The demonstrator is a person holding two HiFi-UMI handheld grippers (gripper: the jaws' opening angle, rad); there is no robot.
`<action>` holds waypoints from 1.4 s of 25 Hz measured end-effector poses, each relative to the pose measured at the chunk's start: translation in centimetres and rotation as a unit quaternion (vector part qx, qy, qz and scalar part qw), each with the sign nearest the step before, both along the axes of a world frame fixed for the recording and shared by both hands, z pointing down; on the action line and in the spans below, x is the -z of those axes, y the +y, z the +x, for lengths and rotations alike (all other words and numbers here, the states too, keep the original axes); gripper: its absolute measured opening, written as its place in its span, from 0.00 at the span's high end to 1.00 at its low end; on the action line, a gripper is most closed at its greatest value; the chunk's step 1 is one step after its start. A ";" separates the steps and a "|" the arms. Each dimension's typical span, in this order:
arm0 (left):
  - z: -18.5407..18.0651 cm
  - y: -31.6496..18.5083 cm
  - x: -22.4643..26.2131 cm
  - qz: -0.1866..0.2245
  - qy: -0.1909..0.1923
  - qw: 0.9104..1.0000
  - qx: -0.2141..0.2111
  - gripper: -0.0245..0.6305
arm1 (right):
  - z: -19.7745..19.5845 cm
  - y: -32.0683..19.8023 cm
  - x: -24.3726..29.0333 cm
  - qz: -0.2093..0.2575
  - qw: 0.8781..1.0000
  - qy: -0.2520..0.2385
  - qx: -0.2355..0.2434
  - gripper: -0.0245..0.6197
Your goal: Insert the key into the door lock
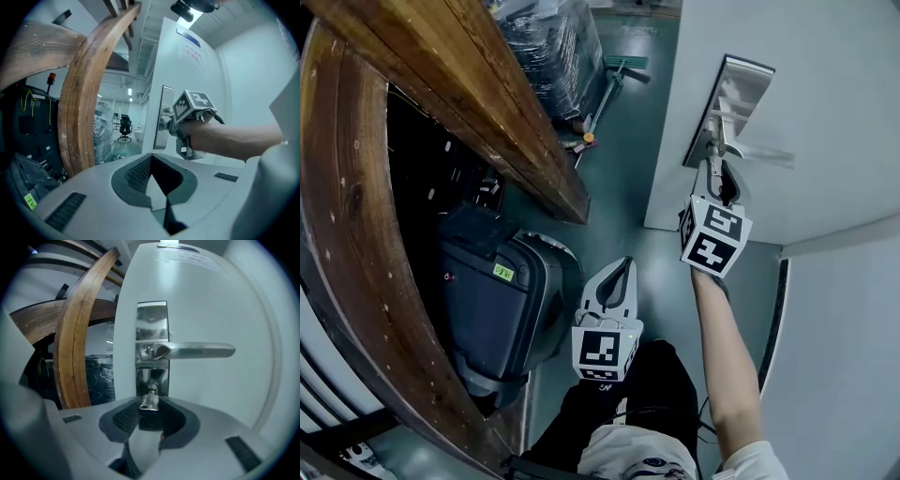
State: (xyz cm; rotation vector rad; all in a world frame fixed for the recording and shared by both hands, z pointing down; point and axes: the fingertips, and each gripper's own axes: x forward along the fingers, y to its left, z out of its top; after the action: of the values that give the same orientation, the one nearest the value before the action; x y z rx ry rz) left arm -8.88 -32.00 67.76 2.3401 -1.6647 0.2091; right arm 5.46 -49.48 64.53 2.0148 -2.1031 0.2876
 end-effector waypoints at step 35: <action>7.2 6.1 29.0 0.087 0.003 0.994 -0.068 0.96 | 6.2 28.0 25.9 0.080 0.991 -0.067 0.079 0.95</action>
State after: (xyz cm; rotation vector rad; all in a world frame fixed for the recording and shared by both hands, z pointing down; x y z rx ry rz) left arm -1.67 -25.95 38.75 2.5825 -1.5787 0.0844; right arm 11.61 -21.51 38.65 1.9477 -2.4242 0.2390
